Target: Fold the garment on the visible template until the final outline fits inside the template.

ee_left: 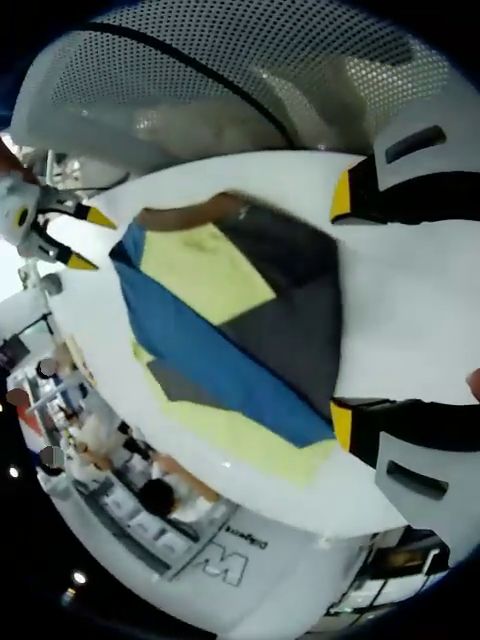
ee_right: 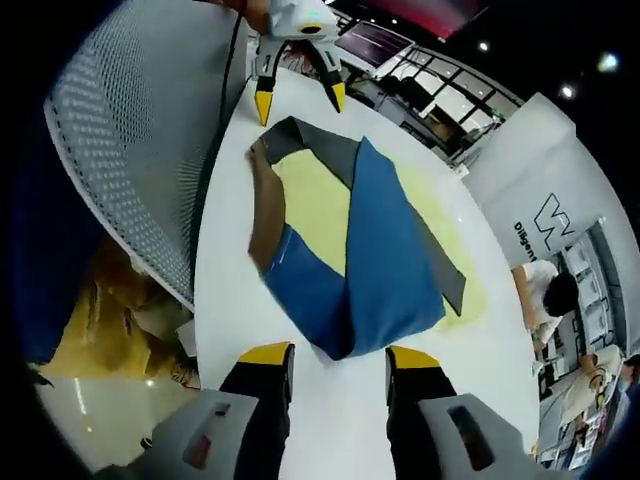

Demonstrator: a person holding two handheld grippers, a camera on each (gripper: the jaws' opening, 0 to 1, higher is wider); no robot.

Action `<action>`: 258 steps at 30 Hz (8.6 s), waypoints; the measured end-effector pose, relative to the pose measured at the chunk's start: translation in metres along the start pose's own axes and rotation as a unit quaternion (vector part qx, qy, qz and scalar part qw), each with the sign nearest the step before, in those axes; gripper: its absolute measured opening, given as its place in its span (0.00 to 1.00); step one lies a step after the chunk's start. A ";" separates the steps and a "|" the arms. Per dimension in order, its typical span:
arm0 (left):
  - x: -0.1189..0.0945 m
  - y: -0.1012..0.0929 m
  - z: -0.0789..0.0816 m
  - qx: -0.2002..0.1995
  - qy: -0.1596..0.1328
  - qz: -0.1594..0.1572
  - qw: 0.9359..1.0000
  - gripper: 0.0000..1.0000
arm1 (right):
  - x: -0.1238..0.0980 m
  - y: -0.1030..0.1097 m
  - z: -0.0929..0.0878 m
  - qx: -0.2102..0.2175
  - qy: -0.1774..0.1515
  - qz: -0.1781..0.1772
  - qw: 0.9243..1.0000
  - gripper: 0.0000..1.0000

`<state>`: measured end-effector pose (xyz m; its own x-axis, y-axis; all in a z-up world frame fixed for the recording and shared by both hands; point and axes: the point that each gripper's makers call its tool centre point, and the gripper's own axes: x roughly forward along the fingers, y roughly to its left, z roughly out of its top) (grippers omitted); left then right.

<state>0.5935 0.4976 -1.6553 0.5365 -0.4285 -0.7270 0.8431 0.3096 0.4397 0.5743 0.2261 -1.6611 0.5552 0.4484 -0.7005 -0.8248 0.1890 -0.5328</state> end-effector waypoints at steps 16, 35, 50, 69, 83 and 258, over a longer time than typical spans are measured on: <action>0.010 0.002 0.015 -0.007 -0.014 0.016 1.000 0.57 | 0.021 -0.010 0.014 0.010 -0.019 -0.035 0.999 0.28; 0.007 -0.035 0.036 0.012 -0.060 -0.028 0.998 0.58 | 0.021 0.030 0.059 0.000 -0.085 0.031 0.996 0.38; 0.012 -0.027 0.039 0.017 -0.056 -0.002 0.998 0.48 | 0.028 0.011 0.058 0.010 -0.073 -0.010 0.997 0.31; 0.014 0.005 0.040 -0.083 -0.076 0.032 0.993 0.41 | 0.027 0.004 0.038 0.019 -0.049 -0.024 0.998 0.22; 0.019 -0.021 0.037 -0.031 -0.064 -0.013 0.997 0.17 | 0.030 0.003 0.044 0.023 -0.059 -0.013 0.998 0.03; 0.077 0.227 0.044 -0.256 -0.093 -0.034 0.962 0.00 | 0.123 -0.275 0.044 0.553 -0.167 -0.029 0.815 0.00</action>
<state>0.8280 0.4977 -1.5887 0.5183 -0.5927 -0.6165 0.7739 0.6319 0.0431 0.8645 0.2682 -1.5799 0.6889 0.5887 -0.4229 -0.4917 0.8082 0.3240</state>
